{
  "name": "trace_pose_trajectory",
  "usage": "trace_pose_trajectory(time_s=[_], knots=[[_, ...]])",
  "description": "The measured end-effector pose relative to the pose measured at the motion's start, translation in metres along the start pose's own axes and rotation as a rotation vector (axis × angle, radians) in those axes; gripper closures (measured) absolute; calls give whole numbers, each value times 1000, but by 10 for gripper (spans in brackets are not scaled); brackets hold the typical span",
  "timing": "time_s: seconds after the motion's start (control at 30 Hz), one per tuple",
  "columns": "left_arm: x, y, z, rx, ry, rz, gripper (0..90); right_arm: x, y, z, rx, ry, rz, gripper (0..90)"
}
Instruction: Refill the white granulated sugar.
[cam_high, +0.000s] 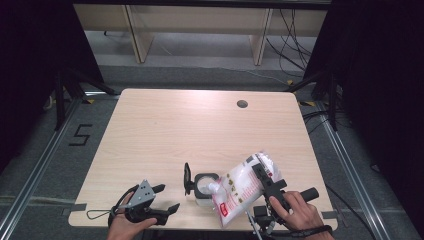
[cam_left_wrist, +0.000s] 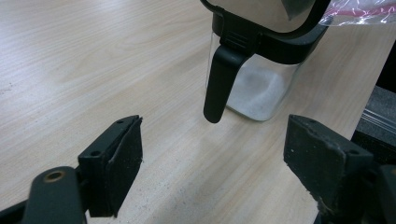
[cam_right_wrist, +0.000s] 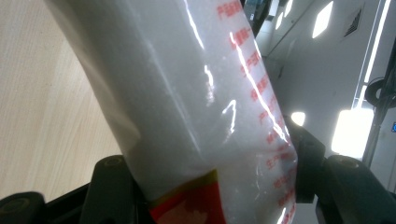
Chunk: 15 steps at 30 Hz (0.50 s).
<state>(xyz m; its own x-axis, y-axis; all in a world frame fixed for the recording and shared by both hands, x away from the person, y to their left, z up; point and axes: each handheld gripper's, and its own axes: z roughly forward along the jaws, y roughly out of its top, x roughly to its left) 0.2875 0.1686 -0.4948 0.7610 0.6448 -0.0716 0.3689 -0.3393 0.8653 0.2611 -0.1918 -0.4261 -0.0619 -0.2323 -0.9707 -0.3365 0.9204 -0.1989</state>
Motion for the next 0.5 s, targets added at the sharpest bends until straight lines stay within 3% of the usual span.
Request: trace_pose_trajectory(time_s=[0.07, 0.1, 0.13, 0.17, 0.23, 0.27, 0.3, 0.4, 0.47, 0.5], knots=[[0, 0, 0, -1, 1, -4, 190, 0, -1, 0, 11, 14, 8, 438], [0, 0, 0, -2, 1, -4, 190, -6, -1, 5, -53, 1, -98, 439], [0, 0, 0, 0, 1, -2, 190, -4, -2, 5, -41, 13, -70, 441], [0, 0, 0, -2, 3, -5, 190, 2, -4, 3, 1, 22, 8, 441], [-1, 0, -1, -2, 6, -20, 190, 4, -5, 3, 25, 34, 19, 444], [-1, 0, -1, -2, 5, -17, 190, 3, -5, 6, 0, 14, -12, 447], [-1, 0, -1, -2, 5, -17, 190, 3, -5, 6, 0, 14, -12, 447], [0, 0, 0, -8, 1, -12, 190, 9, -6, 6, 24, 42, 33, 453], [0, 0, 0, -3, 0, -4, 190, 9, -6, 7, 26, 36, 31, 455], [0, 0, 0, -1, 0, -1, 190, 8, -5, 7, 18, 38, -2, 459]])
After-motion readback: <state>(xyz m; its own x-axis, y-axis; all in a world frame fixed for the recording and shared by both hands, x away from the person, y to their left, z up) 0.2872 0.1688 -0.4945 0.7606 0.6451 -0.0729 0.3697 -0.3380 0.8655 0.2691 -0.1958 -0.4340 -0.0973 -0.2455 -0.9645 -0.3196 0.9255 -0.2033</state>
